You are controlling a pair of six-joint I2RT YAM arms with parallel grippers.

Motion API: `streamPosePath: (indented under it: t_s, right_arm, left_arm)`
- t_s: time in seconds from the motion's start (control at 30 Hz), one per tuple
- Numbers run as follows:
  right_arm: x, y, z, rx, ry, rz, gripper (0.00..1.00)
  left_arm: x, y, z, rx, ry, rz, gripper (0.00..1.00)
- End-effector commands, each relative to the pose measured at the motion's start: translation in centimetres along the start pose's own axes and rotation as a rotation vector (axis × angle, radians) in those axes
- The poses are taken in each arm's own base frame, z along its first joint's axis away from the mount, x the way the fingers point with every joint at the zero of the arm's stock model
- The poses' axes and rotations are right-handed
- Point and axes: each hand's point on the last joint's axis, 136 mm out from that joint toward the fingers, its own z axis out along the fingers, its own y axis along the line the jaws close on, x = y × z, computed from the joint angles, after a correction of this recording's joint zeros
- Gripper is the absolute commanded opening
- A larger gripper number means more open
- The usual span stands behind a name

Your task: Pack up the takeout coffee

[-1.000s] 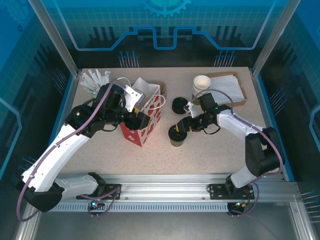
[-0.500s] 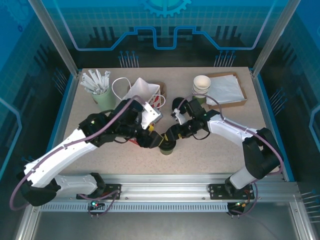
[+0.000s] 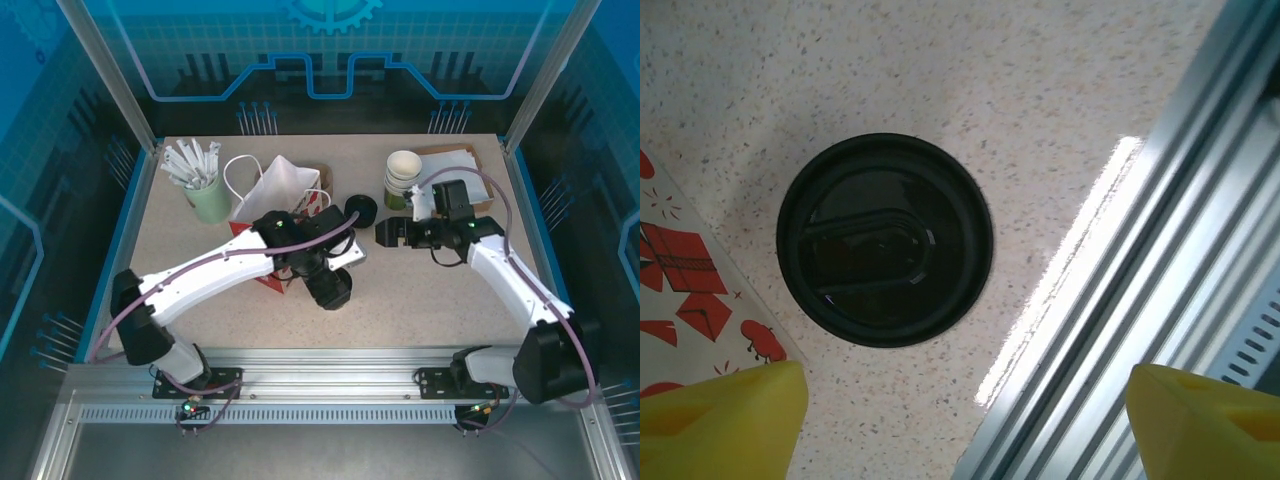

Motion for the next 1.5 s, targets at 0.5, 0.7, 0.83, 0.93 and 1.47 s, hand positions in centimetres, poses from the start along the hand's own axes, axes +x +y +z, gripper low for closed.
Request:
streamPosePath:
  t_s: [0.5,0.7,0.83,0.93,1.47]
  right_arm:
    - [1.8,-3.9,-1.7,0.174,-0.02,0.033,0.92]
    - [1.9,-3.9,-1.7,0.168,-0.01,0.032,0.92]
    - [2.0,-3.9,-1.6,0.163,-0.005,0.032,0.92]
    - [2.2,-3.9,-1.5,0.157,0.0,0.034,0.92]
    - [2.3,-3.4,-1.1,0.117,0.009,0.038,0.92]
  left_arm:
    - [-0.2,2.5,4.2,-0.059,0.243,0.048,0.89]
    - [-0.1,2.4,4.7,-0.066,0.266,0.057,0.85]
    - [-0.1,2.2,5.0,-0.064,0.272,0.058,0.85]
    - [-0.3,2.0,5.2,-0.067,0.272,0.064,0.85]
    - [-0.4,2.4,6.0,-0.116,0.308,0.083,0.8]
